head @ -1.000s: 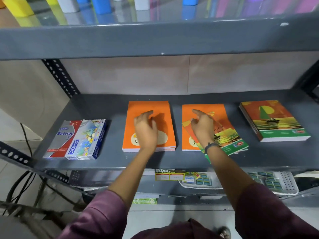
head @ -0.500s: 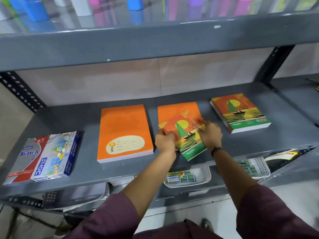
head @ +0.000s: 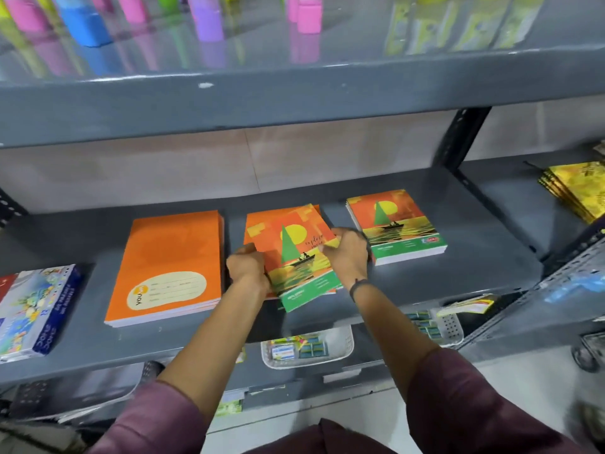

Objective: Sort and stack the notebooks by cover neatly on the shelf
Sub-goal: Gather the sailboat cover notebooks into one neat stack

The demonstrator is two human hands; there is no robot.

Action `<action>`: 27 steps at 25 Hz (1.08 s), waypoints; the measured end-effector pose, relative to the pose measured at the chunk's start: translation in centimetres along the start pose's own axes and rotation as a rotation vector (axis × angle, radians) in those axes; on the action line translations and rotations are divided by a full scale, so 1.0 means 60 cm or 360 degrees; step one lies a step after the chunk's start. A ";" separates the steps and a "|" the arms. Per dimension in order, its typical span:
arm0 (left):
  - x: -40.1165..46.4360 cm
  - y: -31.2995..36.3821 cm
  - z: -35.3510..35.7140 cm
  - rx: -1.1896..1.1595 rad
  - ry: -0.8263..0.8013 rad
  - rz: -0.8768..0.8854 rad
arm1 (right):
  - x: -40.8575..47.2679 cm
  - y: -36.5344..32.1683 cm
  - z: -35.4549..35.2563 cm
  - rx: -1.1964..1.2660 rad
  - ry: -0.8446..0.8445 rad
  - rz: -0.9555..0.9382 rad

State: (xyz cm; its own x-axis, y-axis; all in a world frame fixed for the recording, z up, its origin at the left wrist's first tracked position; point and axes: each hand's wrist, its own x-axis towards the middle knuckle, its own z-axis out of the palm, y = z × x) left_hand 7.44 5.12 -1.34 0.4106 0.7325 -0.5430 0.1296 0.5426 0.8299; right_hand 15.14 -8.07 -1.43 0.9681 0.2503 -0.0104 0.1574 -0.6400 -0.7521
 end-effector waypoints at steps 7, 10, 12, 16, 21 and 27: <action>-0.021 0.017 0.171 0.0015 -0.0043 0.0323 | 0.106 0.043 -0.133 0.0133 0.0156 -0.0011; -0.045 -0.008 0.256 0.0045 -0.0116 0.0326 | 0.143 0.097 -0.187 0.0128 0.0191 -0.0040; -0.048 -0.031 0.291 0.0089 -0.0190 0.0339 | 0.156 0.129 -0.206 0.0101 0.0194 -0.0014; -0.036 -0.072 0.319 0.0241 -0.0278 0.0359 | 0.170 0.176 -0.211 0.0014 0.0107 0.0060; -0.029 -0.094 0.331 0.0276 -0.0298 0.0290 | 0.180 0.193 -0.211 -0.0024 0.0048 0.0109; -0.033 -0.089 0.331 0.0287 -0.0437 0.0299 | 0.180 0.191 -0.210 -0.0039 0.0020 0.0149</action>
State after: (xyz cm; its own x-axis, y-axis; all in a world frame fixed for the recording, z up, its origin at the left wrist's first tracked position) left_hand 23.85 -7.39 -2.16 0.6657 0.6617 -0.3449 0.1758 0.3101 0.9343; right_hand 29.88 -21.86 -1.84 0.9812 0.1794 -0.0714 0.0706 -0.6777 -0.7319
